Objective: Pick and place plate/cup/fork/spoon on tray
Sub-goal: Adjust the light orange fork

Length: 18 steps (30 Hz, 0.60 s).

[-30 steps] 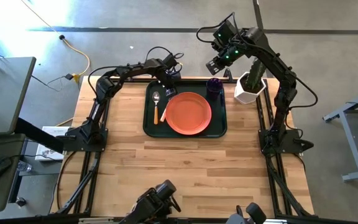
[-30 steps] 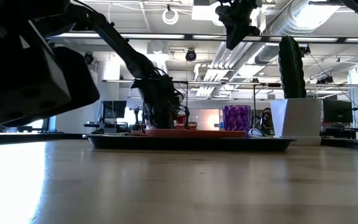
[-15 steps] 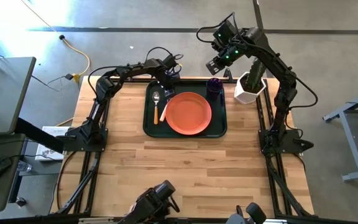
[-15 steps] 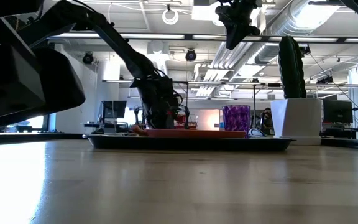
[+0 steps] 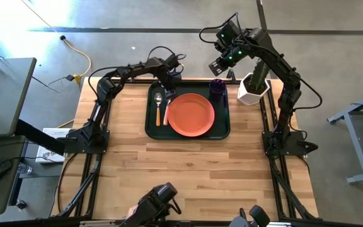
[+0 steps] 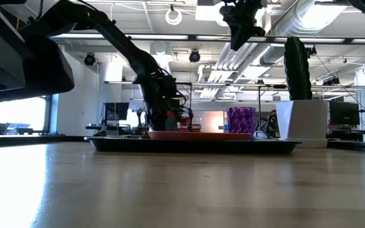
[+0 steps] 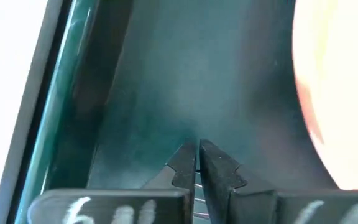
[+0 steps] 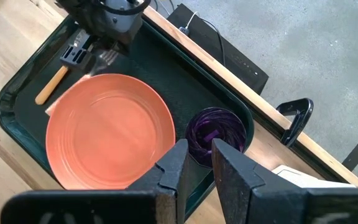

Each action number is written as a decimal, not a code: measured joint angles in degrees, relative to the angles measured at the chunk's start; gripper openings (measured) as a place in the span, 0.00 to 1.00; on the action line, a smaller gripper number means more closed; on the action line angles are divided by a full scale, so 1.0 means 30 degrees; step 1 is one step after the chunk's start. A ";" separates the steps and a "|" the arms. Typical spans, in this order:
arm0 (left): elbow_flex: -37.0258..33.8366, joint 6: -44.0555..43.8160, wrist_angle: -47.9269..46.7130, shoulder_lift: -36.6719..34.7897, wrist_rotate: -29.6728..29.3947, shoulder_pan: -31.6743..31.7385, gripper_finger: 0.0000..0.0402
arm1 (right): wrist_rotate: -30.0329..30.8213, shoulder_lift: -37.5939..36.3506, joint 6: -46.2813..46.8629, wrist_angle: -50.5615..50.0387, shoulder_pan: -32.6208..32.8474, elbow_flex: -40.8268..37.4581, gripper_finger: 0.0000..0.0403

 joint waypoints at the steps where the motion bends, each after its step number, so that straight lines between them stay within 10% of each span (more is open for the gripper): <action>1: 0.0046 0.0018 -0.0188 0.0000 -0.0085 0.0003 0.02 | -0.0002 0.0000 0.0000 -0.0001 -0.0003 0.0000 0.16; 18: 0.0092 -0.1508 -0.0865 0.0000 -0.0164 -0.0022 0.00 | 0.0000 0.0000 -0.0007 0.0001 -0.0007 0.0000 0.16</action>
